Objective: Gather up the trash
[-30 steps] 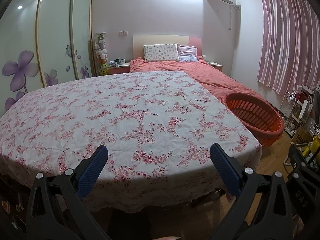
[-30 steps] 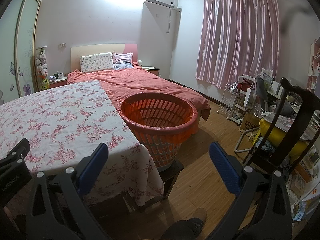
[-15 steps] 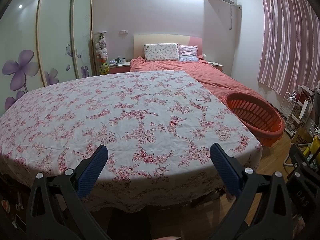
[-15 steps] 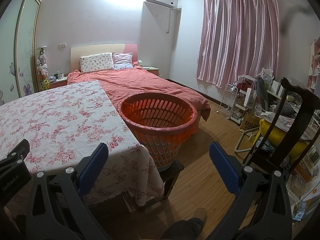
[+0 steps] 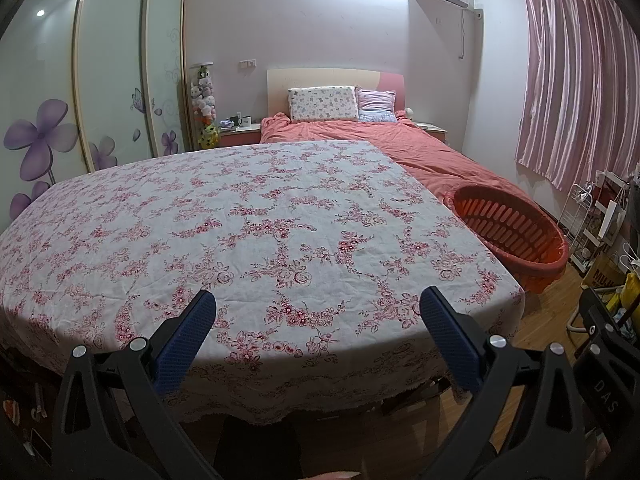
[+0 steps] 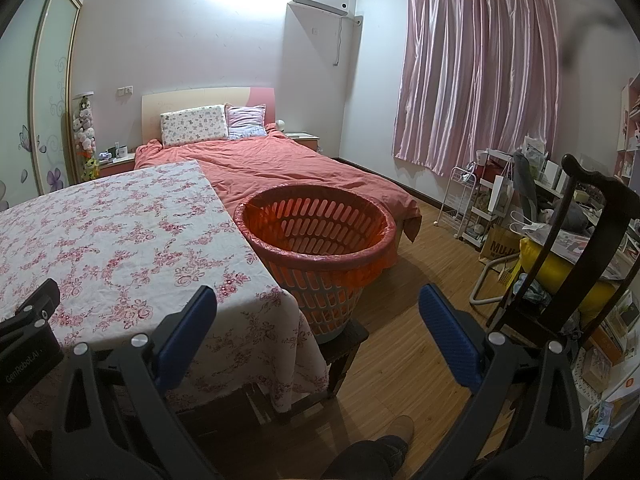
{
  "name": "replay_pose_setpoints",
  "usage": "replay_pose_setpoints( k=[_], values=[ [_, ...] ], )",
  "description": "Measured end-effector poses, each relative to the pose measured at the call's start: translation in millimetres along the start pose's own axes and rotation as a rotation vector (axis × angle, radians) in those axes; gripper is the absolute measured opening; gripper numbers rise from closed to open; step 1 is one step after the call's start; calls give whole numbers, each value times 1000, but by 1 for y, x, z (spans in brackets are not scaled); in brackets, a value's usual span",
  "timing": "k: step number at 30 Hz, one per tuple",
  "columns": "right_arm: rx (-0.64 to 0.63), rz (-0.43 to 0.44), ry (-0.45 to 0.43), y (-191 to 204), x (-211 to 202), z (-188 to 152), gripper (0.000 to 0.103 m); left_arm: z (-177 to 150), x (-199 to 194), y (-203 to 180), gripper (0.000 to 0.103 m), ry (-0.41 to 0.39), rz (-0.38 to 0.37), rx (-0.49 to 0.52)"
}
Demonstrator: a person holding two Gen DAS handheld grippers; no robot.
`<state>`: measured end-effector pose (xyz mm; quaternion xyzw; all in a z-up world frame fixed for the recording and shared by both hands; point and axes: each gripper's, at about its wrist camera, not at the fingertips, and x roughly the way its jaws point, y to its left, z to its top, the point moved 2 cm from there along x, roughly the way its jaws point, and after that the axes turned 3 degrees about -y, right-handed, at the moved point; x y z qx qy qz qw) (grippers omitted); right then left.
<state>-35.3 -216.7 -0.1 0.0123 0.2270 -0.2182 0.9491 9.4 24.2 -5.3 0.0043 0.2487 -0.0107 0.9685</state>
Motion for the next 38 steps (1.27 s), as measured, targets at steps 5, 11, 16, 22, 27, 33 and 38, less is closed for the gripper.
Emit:
replay_pose_setpoints(
  k=[5, 11, 16, 22, 27, 33, 38],
  values=[
    [0, 0, 0, 1, 0, 0, 99, -1, 0, -1, 100, 2, 0, 1],
    [1, 0, 1, 0, -1, 0, 99, -1, 0, -1, 100, 3, -1, 1],
    [2, 0, 1, 0, -1, 0, 99, -1, 0, -1, 100, 3, -1, 1],
    [1, 0, 1, 0, -1, 0, 99, -1, 1, -2, 100, 5, -3, 0],
    [2, 0, 2, 0, -2, 0, 99, -2, 1, -3, 100, 3, -3, 1],
    [1, 1, 3, 0, -2, 0, 99, -2, 1, -3, 100, 3, -3, 0],
    [2, 1, 3, 0, -2, 0, 99, -3, 0, -4, 100, 2, -4, 1]
  ],
)
